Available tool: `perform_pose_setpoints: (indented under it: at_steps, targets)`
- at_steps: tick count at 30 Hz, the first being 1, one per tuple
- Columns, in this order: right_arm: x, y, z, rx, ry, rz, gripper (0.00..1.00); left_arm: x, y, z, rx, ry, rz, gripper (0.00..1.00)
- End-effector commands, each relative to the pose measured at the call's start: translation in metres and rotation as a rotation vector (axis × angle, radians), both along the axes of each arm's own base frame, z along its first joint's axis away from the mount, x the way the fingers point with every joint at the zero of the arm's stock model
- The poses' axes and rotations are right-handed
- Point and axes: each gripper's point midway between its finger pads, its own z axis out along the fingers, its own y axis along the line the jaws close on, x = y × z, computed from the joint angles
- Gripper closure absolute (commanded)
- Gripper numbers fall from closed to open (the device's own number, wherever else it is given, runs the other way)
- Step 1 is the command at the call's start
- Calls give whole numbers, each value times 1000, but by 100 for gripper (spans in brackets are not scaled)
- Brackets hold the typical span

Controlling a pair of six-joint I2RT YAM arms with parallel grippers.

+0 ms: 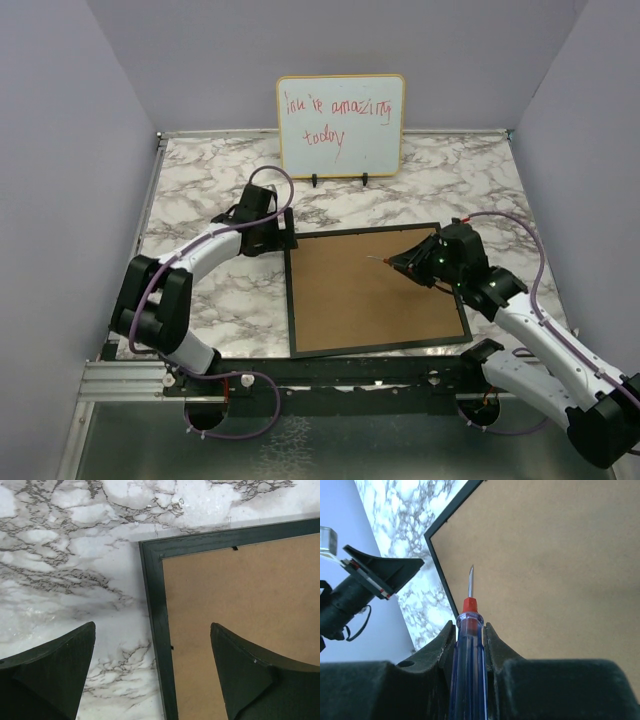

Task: Take the photo out of the frame
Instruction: Adjust the photo frame at the center of the board.

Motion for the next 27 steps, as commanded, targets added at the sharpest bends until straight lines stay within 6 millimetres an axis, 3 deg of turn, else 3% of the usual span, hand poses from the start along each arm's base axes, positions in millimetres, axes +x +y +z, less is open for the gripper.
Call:
perform_pose_setpoints:
  at_steps: [1,6,13,27]
  targets:
    - [14,-15,9,-26,-41,-119,99,24,-17,-4,-41,-21,-32,11]
    - [19,-24,11,-114,-29,-136,99,31,-14,-23,1,12,-24,24]
    - [21,-21,7,-161,7,-95,99,28,-10,-51,38,75,3,34]
    - [16,-22,1,-181,43,-81,99,-3,4,-79,39,149,110,84]
